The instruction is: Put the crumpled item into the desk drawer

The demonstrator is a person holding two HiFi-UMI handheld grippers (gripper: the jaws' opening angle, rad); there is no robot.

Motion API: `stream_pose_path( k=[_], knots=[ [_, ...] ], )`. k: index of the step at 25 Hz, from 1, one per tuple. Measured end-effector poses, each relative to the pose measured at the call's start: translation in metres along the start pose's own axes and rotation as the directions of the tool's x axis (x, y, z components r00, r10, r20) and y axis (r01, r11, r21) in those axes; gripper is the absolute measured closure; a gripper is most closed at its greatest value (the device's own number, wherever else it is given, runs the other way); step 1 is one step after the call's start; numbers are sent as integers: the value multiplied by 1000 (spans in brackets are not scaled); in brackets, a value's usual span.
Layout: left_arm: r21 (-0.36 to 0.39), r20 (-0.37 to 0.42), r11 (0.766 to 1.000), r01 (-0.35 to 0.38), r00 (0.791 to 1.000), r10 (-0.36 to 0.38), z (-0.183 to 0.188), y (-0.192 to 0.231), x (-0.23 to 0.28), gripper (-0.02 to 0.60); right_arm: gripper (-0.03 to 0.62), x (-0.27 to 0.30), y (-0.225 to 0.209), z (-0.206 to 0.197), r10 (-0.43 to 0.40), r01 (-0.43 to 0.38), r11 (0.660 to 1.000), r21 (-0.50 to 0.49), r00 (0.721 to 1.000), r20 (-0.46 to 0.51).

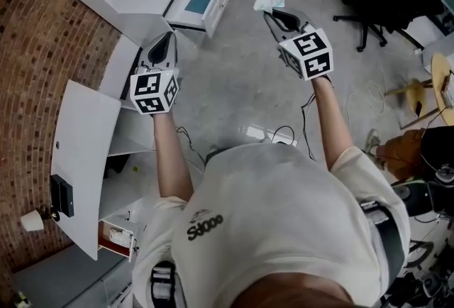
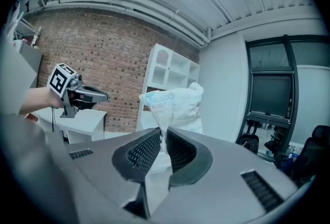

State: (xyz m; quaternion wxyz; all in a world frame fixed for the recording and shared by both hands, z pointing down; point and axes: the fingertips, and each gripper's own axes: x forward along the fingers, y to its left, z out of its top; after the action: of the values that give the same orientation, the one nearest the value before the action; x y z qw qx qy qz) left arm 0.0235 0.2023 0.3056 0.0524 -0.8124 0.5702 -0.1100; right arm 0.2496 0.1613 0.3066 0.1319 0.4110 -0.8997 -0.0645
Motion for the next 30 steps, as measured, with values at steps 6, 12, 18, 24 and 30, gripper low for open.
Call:
stream_pose_path(
  k=[6, 12, 18, 24, 30],
  knots=[
    [-29, -11, 1000, -5, 1000, 5, 3, -33, 27, 563, 559, -2, -37, -19, 41, -41, 999, -23, 999, -25],
    [-30, -28, 1000, -9, 1000, 8, 1, -45, 43, 563, 559, 0, -54, -32, 68, -69, 997, -20, 997, -46],
    [-23, -25, 1000, 4, 1000, -4, -3, -33, 68, 563, 559, 22, -59, -30, 93, -94, 995, -36, 995, -28],
    [-22, 22, 999, 37, 999, -36, -8, 10, 106, 563, 559, 75, -67, -23, 87, -88, 995, -43, 996, -35],
    [10, 23, 999, 42, 999, -43, -9, 83, 160, 563, 559, 153, -79, -1, 68, -70, 997, -29, 997, -42]
  ],
)
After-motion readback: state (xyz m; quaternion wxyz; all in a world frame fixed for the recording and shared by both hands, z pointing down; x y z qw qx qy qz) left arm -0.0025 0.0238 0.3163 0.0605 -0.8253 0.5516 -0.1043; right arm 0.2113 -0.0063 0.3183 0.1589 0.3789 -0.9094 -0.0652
